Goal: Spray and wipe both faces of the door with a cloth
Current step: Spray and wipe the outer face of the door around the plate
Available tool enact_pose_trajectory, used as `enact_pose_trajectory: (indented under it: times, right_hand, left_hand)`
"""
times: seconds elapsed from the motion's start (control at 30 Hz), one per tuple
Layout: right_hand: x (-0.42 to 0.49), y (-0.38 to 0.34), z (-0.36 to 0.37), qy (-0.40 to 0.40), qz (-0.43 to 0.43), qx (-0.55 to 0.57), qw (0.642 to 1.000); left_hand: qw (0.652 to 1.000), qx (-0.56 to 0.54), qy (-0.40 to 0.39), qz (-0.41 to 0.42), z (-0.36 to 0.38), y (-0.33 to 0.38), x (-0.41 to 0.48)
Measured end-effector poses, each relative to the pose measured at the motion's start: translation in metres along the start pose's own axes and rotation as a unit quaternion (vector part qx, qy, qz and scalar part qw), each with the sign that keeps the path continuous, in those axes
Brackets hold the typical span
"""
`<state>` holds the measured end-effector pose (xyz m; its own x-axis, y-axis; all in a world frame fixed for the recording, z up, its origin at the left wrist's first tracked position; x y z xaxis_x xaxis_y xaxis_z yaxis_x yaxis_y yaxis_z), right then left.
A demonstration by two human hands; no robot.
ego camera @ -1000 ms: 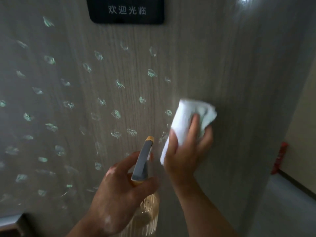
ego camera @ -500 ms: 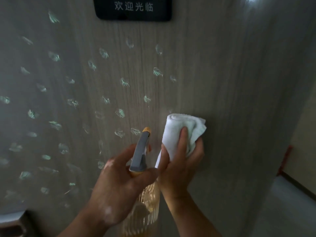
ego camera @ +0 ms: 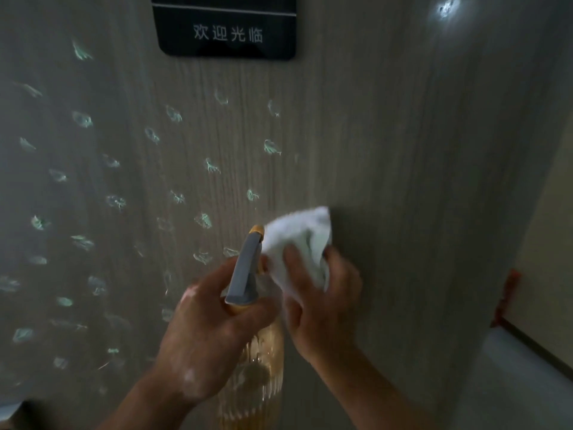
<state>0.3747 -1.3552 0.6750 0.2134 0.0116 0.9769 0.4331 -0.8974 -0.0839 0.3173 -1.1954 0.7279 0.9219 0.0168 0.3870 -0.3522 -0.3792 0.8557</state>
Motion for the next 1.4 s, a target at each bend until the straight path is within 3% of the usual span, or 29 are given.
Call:
enact_pose_trajectory:
  times: [0.17, 0.47, 0.63, 0.97, 1.03, 1.2, 1.4]
  right_hand:
    - [0.005, 0.027, -0.011, 0.006, -0.061, 0.004, 0.998]
    - [0.156, 0.04, -0.055, 0.106, 0.076, 0.002, 0.991]
    - [0.169, 0.038, -0.064, 0.091, 0.033, -0.041, 0.994]
    - [0.178, 0.028, -0.06, 0.086, 0.068, -0.066, 0.992]
    - [0.174, 0.027, -0.059, 0.086, 0.055, -0.06, 0.993]
    - [0.131, 0.012, -0.043, 0.021, -0.073, -0.045, 0.996]
    - [0.181, -0.009, -0.046, 0.047, -0.083, -0.022, 0.995]
  left_hand:
    - [1.0, -0.009, -0.007, -0.014, 0.011, -0.004, -0.003]
    - [1.0, -0.007, 0.019, -0.006, 0.004, 0.006, 0.001]
    - [1.0, -0.018, 0.023, 0.007, -0.004, 0.024, 0.008]
    - [0.998, -0.022, 0.041, 0.034, -0.013, 0.046, 0.023]
    - [0.998, -0.022, 0.051, 0.03, -0.015, 0.045, 0.024]
    - [0.996, -0.018, 0.078, 0.029, -0.026, 0.038, 0.023]
    - [0.997, -0.043, 0.058, 0.032, -0.026, 0.035, 0.025]
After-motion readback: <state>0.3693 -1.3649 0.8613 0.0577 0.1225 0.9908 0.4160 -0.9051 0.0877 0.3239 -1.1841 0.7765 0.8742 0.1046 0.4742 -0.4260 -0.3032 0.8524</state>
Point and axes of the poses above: each hand's wrist, its own x-axis towards the middle knuckle, its own z-axis out of the palm, y = z × x, the point moved 6 cm from there along x, towards the middle knuckle
